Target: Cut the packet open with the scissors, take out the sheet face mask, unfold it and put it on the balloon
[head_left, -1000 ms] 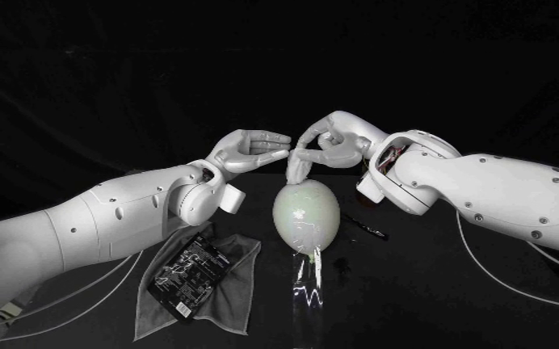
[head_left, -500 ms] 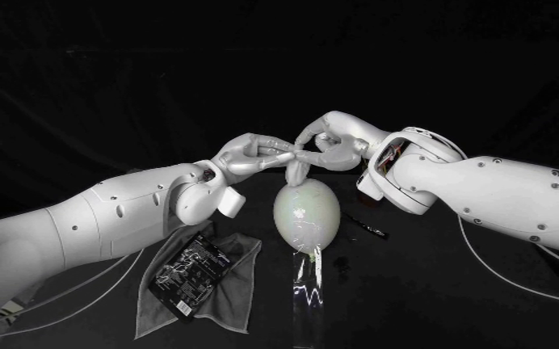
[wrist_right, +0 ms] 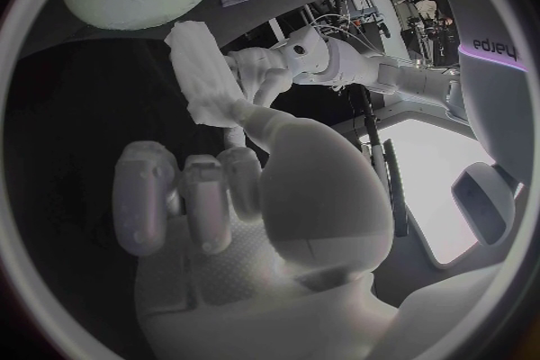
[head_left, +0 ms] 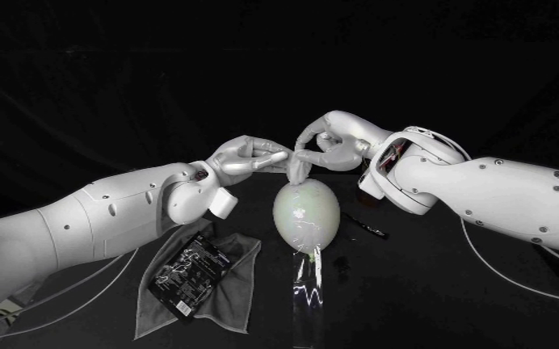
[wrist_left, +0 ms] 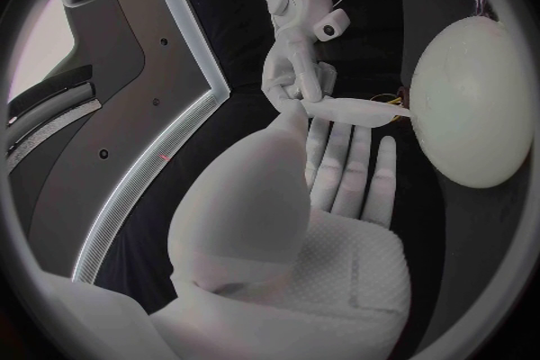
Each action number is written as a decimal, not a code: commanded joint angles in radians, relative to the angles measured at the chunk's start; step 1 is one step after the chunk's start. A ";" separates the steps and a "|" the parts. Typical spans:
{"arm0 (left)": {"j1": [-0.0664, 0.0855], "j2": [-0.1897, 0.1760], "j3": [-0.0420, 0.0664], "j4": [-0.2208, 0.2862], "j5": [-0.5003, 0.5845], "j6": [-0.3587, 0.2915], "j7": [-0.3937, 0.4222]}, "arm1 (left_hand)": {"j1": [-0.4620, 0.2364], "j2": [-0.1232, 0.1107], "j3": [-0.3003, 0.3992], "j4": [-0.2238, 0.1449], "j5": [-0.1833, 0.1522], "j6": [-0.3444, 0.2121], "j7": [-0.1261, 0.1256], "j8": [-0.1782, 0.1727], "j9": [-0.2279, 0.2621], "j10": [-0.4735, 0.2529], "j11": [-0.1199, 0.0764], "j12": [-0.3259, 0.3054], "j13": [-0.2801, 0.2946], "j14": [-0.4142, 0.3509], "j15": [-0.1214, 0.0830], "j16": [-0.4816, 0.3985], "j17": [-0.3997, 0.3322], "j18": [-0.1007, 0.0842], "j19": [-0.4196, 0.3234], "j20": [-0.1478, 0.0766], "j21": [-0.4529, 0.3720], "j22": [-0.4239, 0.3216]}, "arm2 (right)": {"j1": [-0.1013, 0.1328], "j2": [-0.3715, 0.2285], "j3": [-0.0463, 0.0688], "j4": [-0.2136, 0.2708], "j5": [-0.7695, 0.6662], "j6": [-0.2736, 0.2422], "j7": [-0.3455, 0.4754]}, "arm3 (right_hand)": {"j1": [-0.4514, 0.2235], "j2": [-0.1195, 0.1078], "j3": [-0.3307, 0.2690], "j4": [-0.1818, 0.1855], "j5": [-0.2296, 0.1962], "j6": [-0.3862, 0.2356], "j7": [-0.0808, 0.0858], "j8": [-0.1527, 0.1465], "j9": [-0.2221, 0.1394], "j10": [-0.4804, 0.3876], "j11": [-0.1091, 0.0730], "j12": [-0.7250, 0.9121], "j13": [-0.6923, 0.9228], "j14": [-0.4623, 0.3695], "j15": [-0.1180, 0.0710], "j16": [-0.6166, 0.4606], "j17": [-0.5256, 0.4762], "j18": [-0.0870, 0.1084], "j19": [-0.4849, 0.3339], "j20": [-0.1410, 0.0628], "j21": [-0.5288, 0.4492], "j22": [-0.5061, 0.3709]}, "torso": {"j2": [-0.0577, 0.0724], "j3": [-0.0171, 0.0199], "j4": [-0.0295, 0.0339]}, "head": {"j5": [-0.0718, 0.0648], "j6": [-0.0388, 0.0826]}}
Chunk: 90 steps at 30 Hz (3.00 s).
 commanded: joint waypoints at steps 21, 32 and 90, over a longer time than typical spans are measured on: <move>0.002 0.007 0.001 -0.006 -0.110 -0.070 -0.030 | 0.078 -0.027 0.018 -0.021 -0.004 0.036 -0.008 -0.010 -0.005 0.039 -0.010 -0.021 -0.001 0.047 -0.011 0.027 0.014 0.029 0.080 0.001 0.020 0.001 | 0.000 0.002 0.001 -0.001 -0.014 -0.023 0.001 | 0.001 0.004 0.001 -0.004 0.005 0.008 -0.004 0.030 0.070 0.041 -0.005 0.006 0.170 0.106 -0.005 0.004 0.262 -0.013 0.020 -0.003 0.008 0.211 | 0.000 0.0003 -0.0007 | 0.008 -0.004; 0.001 0.011 0.001 0.000 -0.115 -0.088 -0.017 | 0.111 0.001 0.076 -0.014 -0.004 0.086 -0.031 0.010 0.003 0.105 -0.036 -0.010 0.002 0.098 -0.034 0.056 0.031 0.047 0.110 0.000 0.030 0.002 | 0.000 0.005 0.001 -0.004 -0.013 -0.018 -0.001 | 0.001 0.004 0.001 -0.004 0.005 0.008 -0.004 0.030 0.070 0.041 -0.005 0.006 0.170 0.106 -0.005 0.004 0.262 -0.013 0.020 -0.003 0.008 0.211 | 0.001 0.0000 -0.0002 | 0.007 -0.003; 0.001 -0.002 0.001 0.030 -0.086 -0.165 0.016 | -0.023 -0.068 0.408 -0.201 -0.003 0.077 -0.046 0.112 0.142 0.228 -0.065 -0.025 0.014 0.194 -0.071 0.078 0.107 0.074 0.195 -0.014 0.076 0.012 | 0.000 0.006 0.001 -0.021 0.027 -0.021 -0.029 | -0.009 0.000 -0.003 0.000 0.005 -0.003 -0.004 0.034 0.074 0.042 -0.004 0.004 0.169 0.105 -0.005 0.003 0.260 -0.014 0.023 -0.002 0.013 0.212 | 0.001 0.0003 -0.0009 | 0.000 -0.009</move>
